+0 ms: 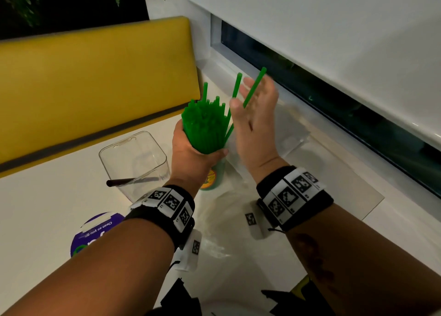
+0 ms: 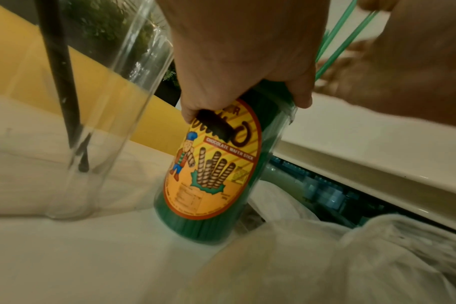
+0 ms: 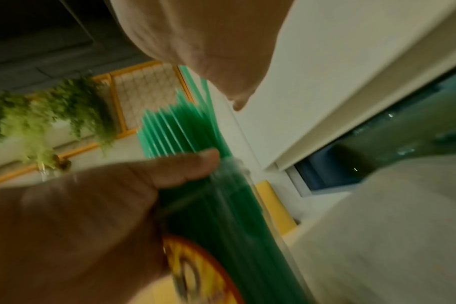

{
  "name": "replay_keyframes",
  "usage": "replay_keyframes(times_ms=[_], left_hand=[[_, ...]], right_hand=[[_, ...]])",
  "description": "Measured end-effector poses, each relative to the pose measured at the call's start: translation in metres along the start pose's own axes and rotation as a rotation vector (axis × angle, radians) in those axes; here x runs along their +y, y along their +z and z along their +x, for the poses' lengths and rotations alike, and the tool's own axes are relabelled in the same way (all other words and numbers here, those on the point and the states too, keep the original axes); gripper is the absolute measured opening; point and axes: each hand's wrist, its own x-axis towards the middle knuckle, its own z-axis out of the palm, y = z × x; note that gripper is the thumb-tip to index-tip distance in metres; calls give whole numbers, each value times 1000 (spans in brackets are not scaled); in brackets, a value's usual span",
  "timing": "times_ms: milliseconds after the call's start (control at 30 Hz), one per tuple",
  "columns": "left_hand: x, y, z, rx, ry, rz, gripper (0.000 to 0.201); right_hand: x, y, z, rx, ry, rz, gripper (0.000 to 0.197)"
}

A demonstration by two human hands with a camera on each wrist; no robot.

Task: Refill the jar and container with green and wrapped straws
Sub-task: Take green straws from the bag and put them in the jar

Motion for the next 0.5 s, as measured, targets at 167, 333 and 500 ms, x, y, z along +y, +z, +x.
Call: replay_keyframes(times_ms=[167,333,500], left_hand=[[3,3,-1,-6,20,-40,91],[6,3,-1,-41,54,-84,87],[2,2,0,-33,44,-5,89]], right_hand=[[-15,10,19,33,-231,-150,66],[21,6,2,-193,-258,-589,39],[-16,3,27,-133,-479,-571,52]])
